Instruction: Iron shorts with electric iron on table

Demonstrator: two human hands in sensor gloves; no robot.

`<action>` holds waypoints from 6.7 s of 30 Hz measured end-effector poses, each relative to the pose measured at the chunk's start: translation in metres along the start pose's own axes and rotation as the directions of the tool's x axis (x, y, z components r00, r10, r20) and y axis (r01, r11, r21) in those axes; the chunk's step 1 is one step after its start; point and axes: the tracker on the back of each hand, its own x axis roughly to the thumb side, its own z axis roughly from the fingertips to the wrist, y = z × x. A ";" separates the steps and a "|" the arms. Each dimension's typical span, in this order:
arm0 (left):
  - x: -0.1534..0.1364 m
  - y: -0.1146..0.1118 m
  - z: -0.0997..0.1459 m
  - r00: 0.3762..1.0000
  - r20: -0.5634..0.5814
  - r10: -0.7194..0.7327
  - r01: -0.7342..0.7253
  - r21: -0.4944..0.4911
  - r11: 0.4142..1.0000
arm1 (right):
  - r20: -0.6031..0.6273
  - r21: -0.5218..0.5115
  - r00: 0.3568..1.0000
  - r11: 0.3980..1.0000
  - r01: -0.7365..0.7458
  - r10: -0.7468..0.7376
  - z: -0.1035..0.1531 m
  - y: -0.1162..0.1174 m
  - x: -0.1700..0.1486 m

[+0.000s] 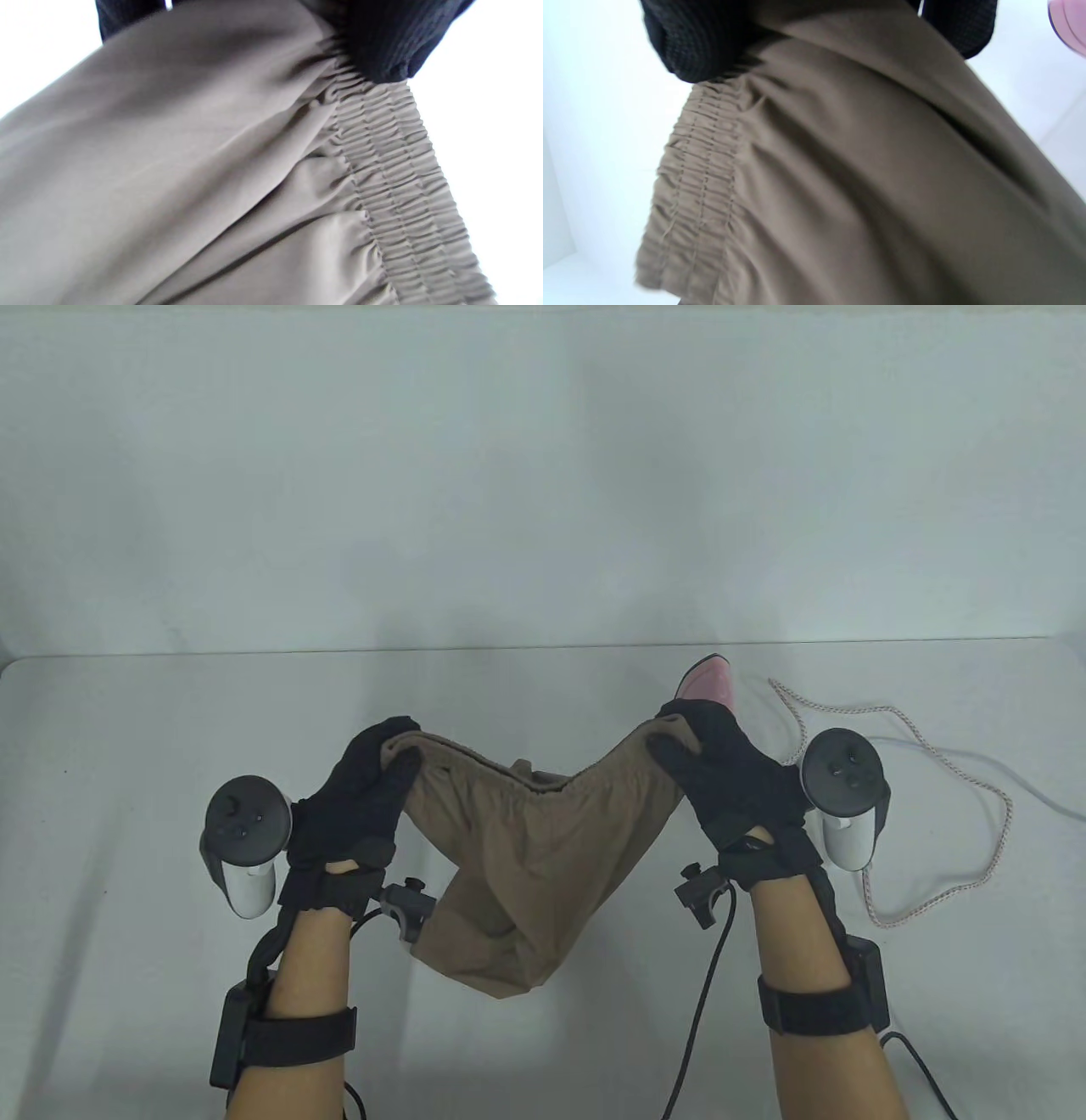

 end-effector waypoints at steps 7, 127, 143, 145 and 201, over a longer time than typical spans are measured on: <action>0.052 0.028 0.003 0.995 0.100 0.026 -0.022 -0.039 0.999 | 0.132 -0.043 0.985 0.994 -0.103 0.108 0.010 -0.024 0.049; -0.097 -0.147 0.108 0.491 0.484 -0.724 0.655 -0.753 -0.059 | -0.677 -0.166 0.734 0.959 -0.230 0.059 -0.039 0.000 -0.178; -0.098 -0.144 0.106 0.507 0.465 -0.726 0.638 -0.768 -0.046 | -0.810 -0.226 0.559 0.974 -0.020 -0.177 -0.052 0.005 -0.239; -0.099 -0.144 0.106 0.510 0.461 -0.726 0.636 -0.771 -0.043 | -0.791 -0.266 0.576 0.964 -0.020 -0.206 -0.054 0.006 -0.239; -0.100 -0.142 0.105 0.504 0.444 -0.741 0.625 -0.779 -0.041 | -0.221 0.486 0.453 0.501 -0.717 0.863 -0.115 0.147 -0.152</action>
